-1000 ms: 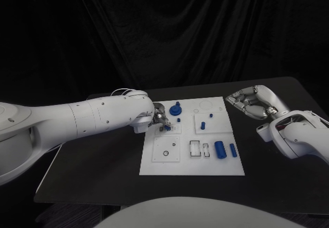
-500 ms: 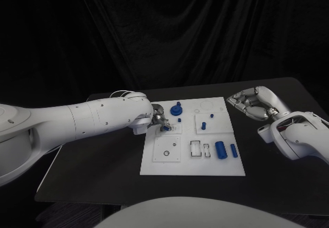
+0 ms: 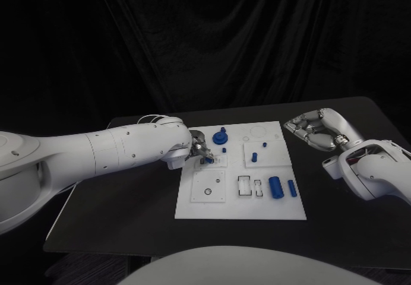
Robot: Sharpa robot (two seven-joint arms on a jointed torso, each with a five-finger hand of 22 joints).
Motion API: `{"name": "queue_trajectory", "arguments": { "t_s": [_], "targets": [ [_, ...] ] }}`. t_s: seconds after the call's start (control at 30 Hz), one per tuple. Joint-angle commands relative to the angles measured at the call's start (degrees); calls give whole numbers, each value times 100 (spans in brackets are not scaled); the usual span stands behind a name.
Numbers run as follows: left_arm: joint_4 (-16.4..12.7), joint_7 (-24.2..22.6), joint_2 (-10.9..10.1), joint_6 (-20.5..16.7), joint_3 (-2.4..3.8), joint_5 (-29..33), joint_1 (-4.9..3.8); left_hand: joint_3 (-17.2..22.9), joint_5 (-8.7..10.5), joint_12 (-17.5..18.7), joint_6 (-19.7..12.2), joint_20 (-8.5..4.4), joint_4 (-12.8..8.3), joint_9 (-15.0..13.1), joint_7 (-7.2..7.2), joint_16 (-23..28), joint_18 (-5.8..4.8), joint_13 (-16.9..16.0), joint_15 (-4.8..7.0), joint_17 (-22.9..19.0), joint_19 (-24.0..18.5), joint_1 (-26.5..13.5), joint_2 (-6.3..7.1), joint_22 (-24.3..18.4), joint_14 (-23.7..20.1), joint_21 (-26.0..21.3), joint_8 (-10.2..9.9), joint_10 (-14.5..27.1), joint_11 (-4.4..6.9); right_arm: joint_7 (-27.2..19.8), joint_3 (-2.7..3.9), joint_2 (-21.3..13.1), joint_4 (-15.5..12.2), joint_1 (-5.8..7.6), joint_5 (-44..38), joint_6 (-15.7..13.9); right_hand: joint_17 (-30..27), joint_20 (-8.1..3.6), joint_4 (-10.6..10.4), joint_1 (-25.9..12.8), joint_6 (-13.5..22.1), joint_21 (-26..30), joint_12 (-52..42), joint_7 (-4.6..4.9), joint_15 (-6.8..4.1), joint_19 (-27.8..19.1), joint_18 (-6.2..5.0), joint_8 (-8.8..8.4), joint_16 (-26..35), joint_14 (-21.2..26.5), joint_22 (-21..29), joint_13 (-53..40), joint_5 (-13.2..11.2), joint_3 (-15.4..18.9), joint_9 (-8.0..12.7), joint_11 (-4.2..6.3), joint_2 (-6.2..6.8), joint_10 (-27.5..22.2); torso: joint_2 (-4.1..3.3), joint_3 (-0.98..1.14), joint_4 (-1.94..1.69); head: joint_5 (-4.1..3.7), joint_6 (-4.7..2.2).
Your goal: Assemble the parts on the task board
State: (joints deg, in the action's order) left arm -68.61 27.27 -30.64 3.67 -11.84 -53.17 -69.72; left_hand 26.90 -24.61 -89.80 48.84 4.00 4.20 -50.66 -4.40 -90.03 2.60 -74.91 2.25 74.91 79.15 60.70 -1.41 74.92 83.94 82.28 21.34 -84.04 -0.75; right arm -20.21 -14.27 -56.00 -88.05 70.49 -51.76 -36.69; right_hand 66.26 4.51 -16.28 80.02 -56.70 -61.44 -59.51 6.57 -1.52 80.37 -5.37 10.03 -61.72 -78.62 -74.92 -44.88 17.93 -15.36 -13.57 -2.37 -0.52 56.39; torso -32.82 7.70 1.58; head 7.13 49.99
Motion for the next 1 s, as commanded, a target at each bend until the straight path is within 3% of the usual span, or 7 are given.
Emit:
{"name": "queue_trajectory", "arguments": {
  "t_s": [0.03, 0.47, 0.57, 0.67, 0.77, 0.93, 1.0],
  "targets": [
    [-20, -81, 17, -65, -26, 13, 57, 25, 19, -20, 45, -20, 2, -9, 2, 3, 88, -1509, 45, 1509, -1, -30, -34, 295, 606, -18, -18, -596, 40, 100, 4, 0, 5, -17, -2, 52, -5, 25, 2, 54, 41, 32, 29, 16, 22, -29, 6, -37, 25, 17, -807, 5, 27, -21, 4, -3, -20, -27, -5, 2, 6, 15, 1],
    [-25, -74, 22, -78, -26, 13, 68, 27, 91, -20, 88, -25, 19, -28, 10, 3, 90, -1509, 54, 1509, -3, -62, -31, 294, 606, -27, -33, -596, 49, 134, 4, -1, 9, -20, -2, 74, -6, 26, 2, 57, 42, 42, 31, 17, 24, -34, 4, -38, 28, 19, -804, 7, 29, -25, 3, -4, -22, -31, -1, 1, -3, 9, 1],
    [-23, -56, 21, -64, -26, 13, 71, 7, 426, -20, 100, -30, 53, -42, 13, 3, 94, -1509, 58, 1509, -13, -113, -34, 287, 606, -49, -122, -596, 49, 141, 4, -1, 10, -20, -2, 79, -6, 26, 2, 57, 42, 42, 31, 17, 24, -34, 4, -38, 28, 19, -804, 7, 29, -25, 3, -4, -22, -31, 3, 2, 1, 14, 1],
    [-22, -51, 17, -60, -26, 13, 73, -34, 625, -20, 107, -29, 84, -46, 6, 3, 98, -1509, 53, 1509, -25, -150, -24, 277, 606, -68, -175, -596, 45, 145, 4, -1, 10, -20, -2, 83, -6, 26, 2, 57, 42, 42, 31, 17, 24, -34, 4, -38, 28, 19, -804, 7, 29, -25, 3, -4, -22, -31, 4, 3, 2, 11, 1],
    [-24, -49, 7, -59, -26, 13, 76, -252, 1076, -20, 97, -10, 254, -28, -26, 3, 101, -1509, 30, 1509, -37, -294, 6, 272, 606, -95, -326, -596, 17, 151, 4, -3, 10, -20, -2, 90, -9, 28, 3, 59, 42, 50, 32, 18, 26, -38, 3, -40, 33, 23, -802, 8, 30, -28, 2, -6, -20, -34, 4, 4, 6, 14, 1],
    [-37, -83, -17, -68, -26, 13, 80, -528, 1276, -20, 120, 12, 441, 4, -58, 3, 104, -1509, 5, 1509, -42, -407, 43, 278, 606, -117, -482, -596, -12, 164, 4, -6, 11, -20, -2, 106, -8, 28, 4, 61, 43, 45, 32, 18, 27, -37, 4, -41, 31, 23, -803, 8, 30, -27, 2, -6, -15, -36, 4, 8, 5, 16, 1],
    [-49, -123, -33, -91, -26, 13, 82, -564, 1099, -20, 204, 11, 438, -25, -30, 3, 104, -1509, 12, 1509, -34, -338, 6, 291, 606, -118, -482, -596, 3, 169, 4, -6, 12, -21, -2, 111, -8, 28, 4, 61, 43, 45, 32, 18, 27, -37, 4, -41, 31, 23, -803, 8, 30, -27, 2, -6, -15, -36, 2, 7, 4, 22, 1]
  ]
}}
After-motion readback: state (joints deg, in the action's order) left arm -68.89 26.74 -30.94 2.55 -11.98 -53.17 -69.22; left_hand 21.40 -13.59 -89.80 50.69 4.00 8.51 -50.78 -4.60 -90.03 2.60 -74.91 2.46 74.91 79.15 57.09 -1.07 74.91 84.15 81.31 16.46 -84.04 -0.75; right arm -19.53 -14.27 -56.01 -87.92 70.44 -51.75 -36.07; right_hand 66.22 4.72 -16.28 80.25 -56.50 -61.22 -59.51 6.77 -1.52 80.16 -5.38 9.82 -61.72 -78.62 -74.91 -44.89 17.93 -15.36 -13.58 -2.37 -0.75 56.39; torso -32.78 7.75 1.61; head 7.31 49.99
